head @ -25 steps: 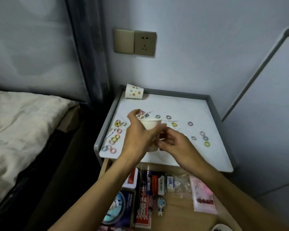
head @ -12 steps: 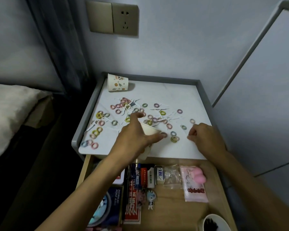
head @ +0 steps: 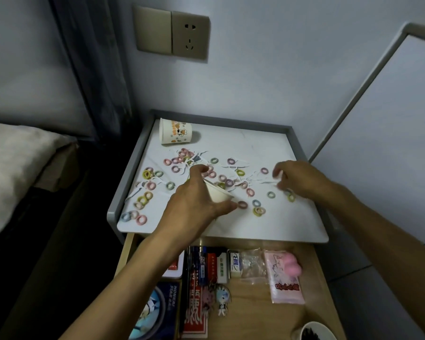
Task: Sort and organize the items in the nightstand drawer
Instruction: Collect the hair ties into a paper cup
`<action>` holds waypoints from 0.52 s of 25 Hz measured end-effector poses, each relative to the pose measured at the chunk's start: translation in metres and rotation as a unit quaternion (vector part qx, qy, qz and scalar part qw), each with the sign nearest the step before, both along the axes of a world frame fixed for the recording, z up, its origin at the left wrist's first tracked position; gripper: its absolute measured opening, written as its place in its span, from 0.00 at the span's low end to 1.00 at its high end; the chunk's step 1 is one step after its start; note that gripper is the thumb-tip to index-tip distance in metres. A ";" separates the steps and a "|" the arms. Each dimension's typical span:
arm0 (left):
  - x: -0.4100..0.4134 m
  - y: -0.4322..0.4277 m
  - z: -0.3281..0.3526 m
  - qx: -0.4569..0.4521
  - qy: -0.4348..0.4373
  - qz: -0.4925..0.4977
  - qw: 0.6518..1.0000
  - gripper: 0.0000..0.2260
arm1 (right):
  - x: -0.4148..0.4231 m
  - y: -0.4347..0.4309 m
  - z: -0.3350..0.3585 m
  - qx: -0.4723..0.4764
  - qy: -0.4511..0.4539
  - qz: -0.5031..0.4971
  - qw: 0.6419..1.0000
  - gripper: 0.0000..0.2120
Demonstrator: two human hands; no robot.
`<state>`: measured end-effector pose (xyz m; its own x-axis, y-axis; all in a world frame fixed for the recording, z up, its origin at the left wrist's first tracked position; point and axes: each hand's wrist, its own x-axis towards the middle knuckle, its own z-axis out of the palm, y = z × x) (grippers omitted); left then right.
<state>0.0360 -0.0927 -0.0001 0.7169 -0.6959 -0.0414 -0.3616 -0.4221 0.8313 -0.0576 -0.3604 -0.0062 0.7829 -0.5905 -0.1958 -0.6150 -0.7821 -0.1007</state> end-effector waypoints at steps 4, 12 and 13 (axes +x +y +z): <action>0.005 0.002 0.004 -0.010 0.002 -0.001 1.000 0.40 | -0.005 -0.008 0.001 -0.070 0.100 -0.015 0.992 0.16; 0.003 0.003 0.009 -0.024 0.009 0.000 1.000 0.40 | 0.017 0.008 -0.020 -0.036 -0.027 -0.023 0.999 0.09; 0.003 0.003 0.010 -0.025 0.010 0.000 1.000 0.40 | 0.015 0.010 -0.025 -0.034 -0.032 -0.041 0.998 0.10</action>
